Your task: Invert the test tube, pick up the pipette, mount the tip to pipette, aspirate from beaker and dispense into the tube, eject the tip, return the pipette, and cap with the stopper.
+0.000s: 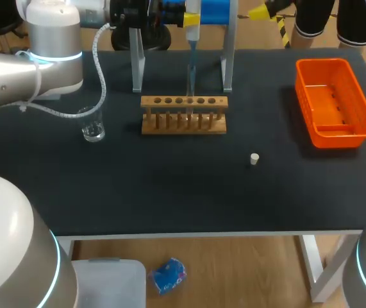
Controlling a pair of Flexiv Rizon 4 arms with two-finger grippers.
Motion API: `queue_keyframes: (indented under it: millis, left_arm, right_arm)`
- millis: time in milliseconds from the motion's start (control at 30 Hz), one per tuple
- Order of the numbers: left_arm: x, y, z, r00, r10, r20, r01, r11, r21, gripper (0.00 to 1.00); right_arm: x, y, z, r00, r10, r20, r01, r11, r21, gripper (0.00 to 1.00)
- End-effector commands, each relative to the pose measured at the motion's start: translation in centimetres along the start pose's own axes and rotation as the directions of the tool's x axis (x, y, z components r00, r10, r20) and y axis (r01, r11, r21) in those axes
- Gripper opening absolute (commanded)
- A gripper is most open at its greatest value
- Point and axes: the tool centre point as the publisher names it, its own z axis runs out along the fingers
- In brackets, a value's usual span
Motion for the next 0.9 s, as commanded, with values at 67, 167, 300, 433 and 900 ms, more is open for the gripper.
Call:
queue_keyframes:
  millis: [67, 167, 300, 433, 900]
  left_arm:
    - [0.1, -0.1, 0.0, 1.000, -0.001, 0.003, 0.001, 1.000, -0.002, 0.00]
    - [0.1, -0.1, 0.0, 1.000, -0.001, 0.003, 0.001, 1.000, -0.002, 0.00]
    - [0.1, -0.1, 0.0, 1.000, -0.001, 0.003, 0.001, 1.000, -0.002, 0.00]
    - [0.1, -0.1, 0.0, 1.000, -0.001, 0.003, 0.001, 1.000, -0.002, 0.00]
    - [0.1, -0.1, 0.0, 1.000, -0.001, 0.003, 0.001, 1.000, -0.002, 0.00]
  right_arm:
    - [1.3, -3.0, 1.0, 1.000, 0.026, 0.017, -0.026, 1.000, 0.016, 1.00]
    - [2.0, -5.1, 1.7, 0.998, 0.053, 0.023, -0.054, 0.997, 0.057, 1.00]
    - [2.6, -6.9, 2.4, 0.998, 0.063, 0.019, -0.064, 0.996, 0.065, 1.00]
    - [2.6, -6.9, 2.4, 0.998, 0.063, 0.019, -0.064, 0.996, 0.065, 1.00]
    - [1.7, -8.6, 5.2, 0.999, 0.036, 0.023, -0.039, 0.989, 0.146, 1.00]
